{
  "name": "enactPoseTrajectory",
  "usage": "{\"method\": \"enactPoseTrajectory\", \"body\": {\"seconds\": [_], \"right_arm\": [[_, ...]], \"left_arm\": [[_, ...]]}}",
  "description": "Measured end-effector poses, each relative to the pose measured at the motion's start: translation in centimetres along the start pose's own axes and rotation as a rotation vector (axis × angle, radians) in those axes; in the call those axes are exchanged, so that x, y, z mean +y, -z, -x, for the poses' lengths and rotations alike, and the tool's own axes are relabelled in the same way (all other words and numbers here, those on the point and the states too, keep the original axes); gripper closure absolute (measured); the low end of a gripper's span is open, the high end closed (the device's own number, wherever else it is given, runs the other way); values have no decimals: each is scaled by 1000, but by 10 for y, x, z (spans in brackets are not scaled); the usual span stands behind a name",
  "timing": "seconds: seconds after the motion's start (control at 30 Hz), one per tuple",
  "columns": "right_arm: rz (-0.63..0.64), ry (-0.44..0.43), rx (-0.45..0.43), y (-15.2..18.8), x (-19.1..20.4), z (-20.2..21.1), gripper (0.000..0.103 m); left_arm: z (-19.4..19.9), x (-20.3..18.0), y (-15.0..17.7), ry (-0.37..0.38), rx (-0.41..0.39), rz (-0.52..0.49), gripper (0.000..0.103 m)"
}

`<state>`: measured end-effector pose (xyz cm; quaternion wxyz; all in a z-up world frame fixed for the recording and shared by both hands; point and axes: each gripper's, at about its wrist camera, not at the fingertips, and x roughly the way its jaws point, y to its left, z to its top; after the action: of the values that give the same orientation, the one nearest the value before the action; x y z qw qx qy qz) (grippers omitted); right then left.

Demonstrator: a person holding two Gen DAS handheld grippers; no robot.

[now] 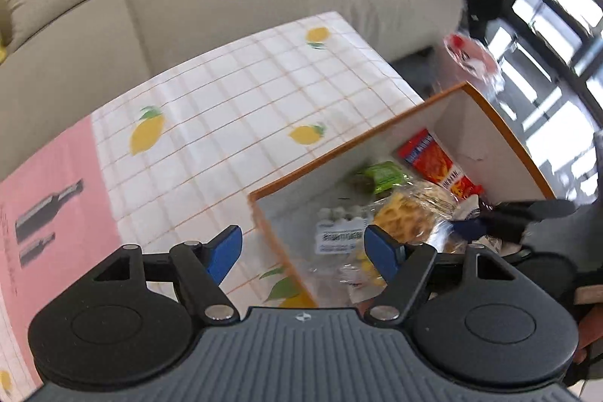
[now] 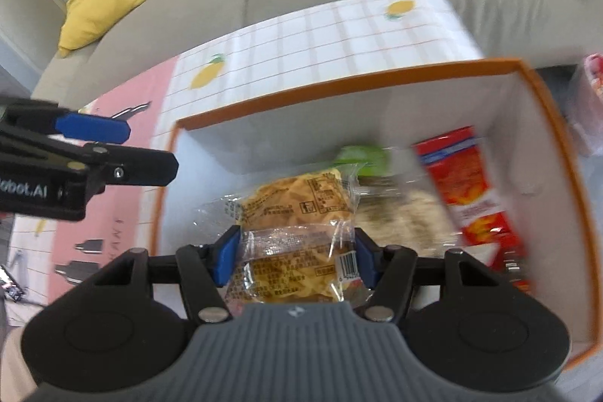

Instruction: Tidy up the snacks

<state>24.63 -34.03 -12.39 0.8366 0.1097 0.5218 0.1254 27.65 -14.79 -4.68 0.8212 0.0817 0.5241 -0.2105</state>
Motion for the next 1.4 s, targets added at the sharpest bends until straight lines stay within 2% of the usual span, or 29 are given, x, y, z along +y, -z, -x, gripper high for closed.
{"method": "enactPoseTrajectory", "body": {"seconds": [0.1, 0.3, 0.53, 0.63, 0.77, 0.9, 1.13, 1.3, 1.4], "right_arm": [[26, 9, 20, -1, 20, -17, 42], [34, 99, 84, -2, 38, -43, 38], [3, 73, 123, -3, 38, -34, 24], [-54, 46, 109, -1, 31, -22, 25], [-96, 51, 61, 8, 26, 2, 25], [-59, 76, -13, 25, 36, 37, 25], [35, 100, -193, 66, 80, 108, 22], [116, 172, -359, 102, 115, 153, 17], [137, 197, -426, 125, 131, 171, 13]], "left_arm": [[4, 17, 13, 0, -18, 63, 17], [13, 42, 40, 1, -26, 158, 18], [21, 54, 69, 7, -52, 214, 18], [26, 54, 82, 1, -70, 224, 18], [42, 50, 100, 18, -123, 217, 18], [66, 43, 119, 34, -203, 186, 18], [129, 27, 153, -12, -406, 130, 19], [164, 14, 178, -59, -498, 91, 19], [179, 8, 193, -79, -534, 80, 19]]}}
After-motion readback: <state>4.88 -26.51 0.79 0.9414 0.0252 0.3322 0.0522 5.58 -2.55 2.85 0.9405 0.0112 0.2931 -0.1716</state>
